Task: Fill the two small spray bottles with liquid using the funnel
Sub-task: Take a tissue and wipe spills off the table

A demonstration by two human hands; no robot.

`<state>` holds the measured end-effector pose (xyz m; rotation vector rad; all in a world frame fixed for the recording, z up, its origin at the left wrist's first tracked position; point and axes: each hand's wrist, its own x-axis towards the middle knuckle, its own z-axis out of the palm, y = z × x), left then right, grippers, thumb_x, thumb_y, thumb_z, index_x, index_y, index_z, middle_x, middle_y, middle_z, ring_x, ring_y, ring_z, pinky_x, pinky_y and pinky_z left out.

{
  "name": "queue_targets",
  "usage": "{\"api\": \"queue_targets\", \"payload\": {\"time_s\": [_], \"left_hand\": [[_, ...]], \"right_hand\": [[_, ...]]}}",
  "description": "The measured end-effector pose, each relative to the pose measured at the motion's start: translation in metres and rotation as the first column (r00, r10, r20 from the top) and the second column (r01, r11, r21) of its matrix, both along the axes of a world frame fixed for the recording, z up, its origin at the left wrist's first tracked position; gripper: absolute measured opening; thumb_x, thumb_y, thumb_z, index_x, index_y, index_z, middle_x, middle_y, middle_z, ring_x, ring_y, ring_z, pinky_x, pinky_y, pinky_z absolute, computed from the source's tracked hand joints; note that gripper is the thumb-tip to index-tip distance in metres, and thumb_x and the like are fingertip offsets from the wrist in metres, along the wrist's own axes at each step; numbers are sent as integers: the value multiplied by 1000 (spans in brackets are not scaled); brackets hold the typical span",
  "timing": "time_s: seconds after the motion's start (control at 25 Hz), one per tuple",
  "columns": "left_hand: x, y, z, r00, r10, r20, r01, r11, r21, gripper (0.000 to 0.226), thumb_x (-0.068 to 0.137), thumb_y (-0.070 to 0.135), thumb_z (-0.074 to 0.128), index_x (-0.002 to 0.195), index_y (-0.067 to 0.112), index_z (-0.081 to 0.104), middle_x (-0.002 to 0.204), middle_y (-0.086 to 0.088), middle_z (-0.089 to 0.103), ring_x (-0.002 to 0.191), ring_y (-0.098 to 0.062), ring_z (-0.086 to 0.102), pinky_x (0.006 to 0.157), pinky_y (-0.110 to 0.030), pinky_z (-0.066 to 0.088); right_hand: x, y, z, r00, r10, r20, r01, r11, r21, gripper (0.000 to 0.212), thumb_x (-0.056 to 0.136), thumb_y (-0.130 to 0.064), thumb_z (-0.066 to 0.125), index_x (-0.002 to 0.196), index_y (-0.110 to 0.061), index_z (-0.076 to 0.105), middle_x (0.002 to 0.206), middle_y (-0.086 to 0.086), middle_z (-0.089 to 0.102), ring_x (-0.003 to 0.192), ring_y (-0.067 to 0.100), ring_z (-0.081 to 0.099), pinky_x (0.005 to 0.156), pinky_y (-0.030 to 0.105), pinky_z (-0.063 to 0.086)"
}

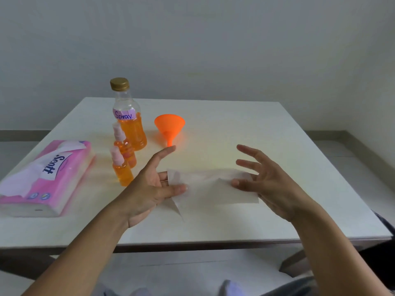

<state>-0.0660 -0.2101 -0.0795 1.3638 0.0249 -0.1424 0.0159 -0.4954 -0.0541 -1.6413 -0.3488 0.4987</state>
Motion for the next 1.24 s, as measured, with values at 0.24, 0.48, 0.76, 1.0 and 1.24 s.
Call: {"api": "queue_targets", "payload": {"time_s": [0.24,0.48,0.76,1.0,1.24], "left_hand": [[5,-7,10,997,6,79,-27,965,262,37,80,12,76,113,27,74,114,2,73,105,-17,69,86,-20,52],[7,-16,16,981,29,194,-164,664,730,18,75,42,79,91,37,76,92,19,66,85,-6,64,74,-25,53],[25,-22,14,991,-39,128,-55,752,657,19,95,41,57,96,31,74,101,18,71,92,-1,66,79,-15,49],[56,-37,-7,997,45,67,-80,649,757,17,93,30,65,110,28,68,83,6,71,69,-4,67,68,-22,52],[25,-13,-38,925,50,376,-374,290,881,28,102,23,46,126,23,59,126,7,57,116,-11,51,98,-22,38]], "right_hand": [[-7,-2,3,944,-62,323,171,932,-320,16,78,-28,88,92,-33,83,106,-19,77,94,16,74,93,44,59],[-12,-11,13,906,5,423,172,910,-378,3,84,-42,79,86,-40,79,87,-20,78,71,13,68,67,29,56],[6,-31,15,994,-69,87,71,997,-25,31,71,-36,83,98,-20,81,90,11,79,78,18,74,69,23,58],[22,-29,-19,948,-104,301,256,810,-527,26,87,-32,80,112,-29,73,102,1,75,95,22,69,83,38,57],[7,2,-46,490,562,666,70,736,-673,51,104,-32,54,154,-29,43,166,-9,32,156,8,20,127,34,21]]}}
